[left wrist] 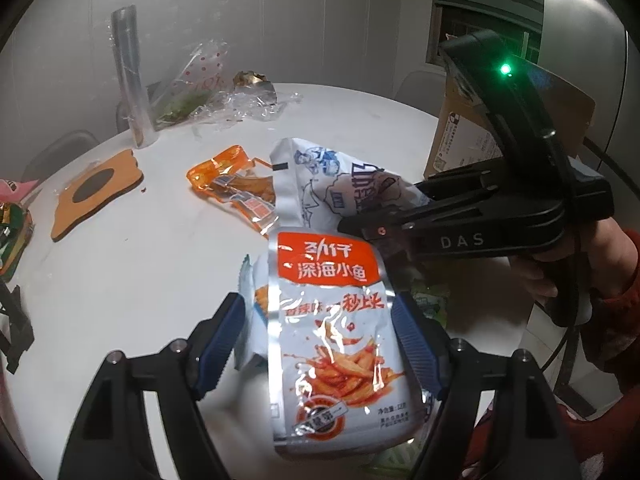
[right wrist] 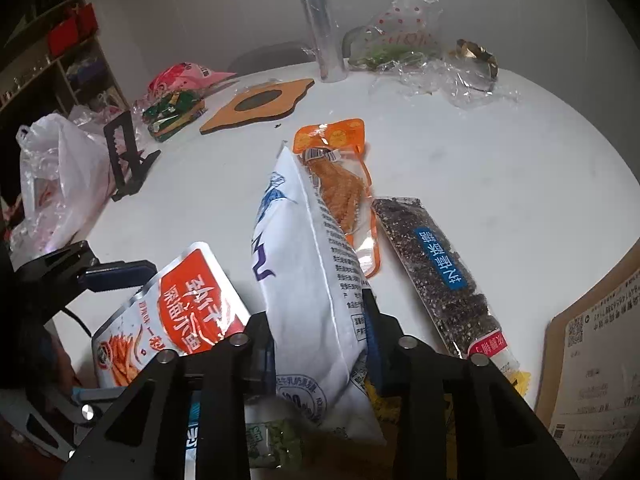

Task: Organize snacks
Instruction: 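Grasp the spicy fish packet with the left tool while the right tool grasps the white bag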

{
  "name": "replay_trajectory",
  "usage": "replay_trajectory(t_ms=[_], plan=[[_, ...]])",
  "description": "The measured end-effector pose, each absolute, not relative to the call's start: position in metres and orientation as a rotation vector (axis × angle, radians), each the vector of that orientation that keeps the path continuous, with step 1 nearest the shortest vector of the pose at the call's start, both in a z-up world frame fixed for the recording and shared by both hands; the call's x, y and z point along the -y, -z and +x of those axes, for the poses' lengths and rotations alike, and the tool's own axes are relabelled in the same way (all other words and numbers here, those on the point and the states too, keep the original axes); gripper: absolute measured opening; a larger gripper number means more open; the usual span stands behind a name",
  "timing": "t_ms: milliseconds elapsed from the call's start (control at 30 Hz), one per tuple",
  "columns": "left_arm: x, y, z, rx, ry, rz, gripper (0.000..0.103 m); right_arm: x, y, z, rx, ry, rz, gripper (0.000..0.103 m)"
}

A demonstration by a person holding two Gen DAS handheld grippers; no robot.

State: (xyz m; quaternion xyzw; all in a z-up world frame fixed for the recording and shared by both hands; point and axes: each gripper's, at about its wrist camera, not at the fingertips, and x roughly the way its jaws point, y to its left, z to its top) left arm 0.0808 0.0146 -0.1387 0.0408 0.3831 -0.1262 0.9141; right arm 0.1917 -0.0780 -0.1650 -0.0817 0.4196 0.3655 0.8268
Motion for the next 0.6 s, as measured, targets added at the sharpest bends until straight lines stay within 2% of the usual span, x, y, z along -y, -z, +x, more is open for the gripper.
replay_trajectory(t_ms=[67, 300, 400, 433, 600], plan=[[-0.014, 0.139, 0.076, -0.786, 0.258, 0.093, 0.081, 0.078, 0.163, 0.187, -0.887, -0.783, -0.175, 0.023], [-0.012, 0.143, 0.070, -0.785, 0.237, 0.127, 0.081, 0.087, 0.145, 0.177, -0.827, -0.769, -0.151, 0.022], [-0.012, 0.144, 0.070, -0.786, 0.226, 0.132, 0.075, 0.092, 0.134, 0.172, -0.804, -0.775, -0.129, 0.022], [-0.011, 0.144, 0.070, -0.786, 0.235, 0.130, 0.069, 0.093, 0.131, 0.170, -0.800, -0.776, -0.126, 0.022], [-0.012, 0.143, 0.067, -0.789, 0.232, 0.119, 0.065, 0.097, 0.121, 0.159, -0.775, -0.777, -0.129, 0.022]])
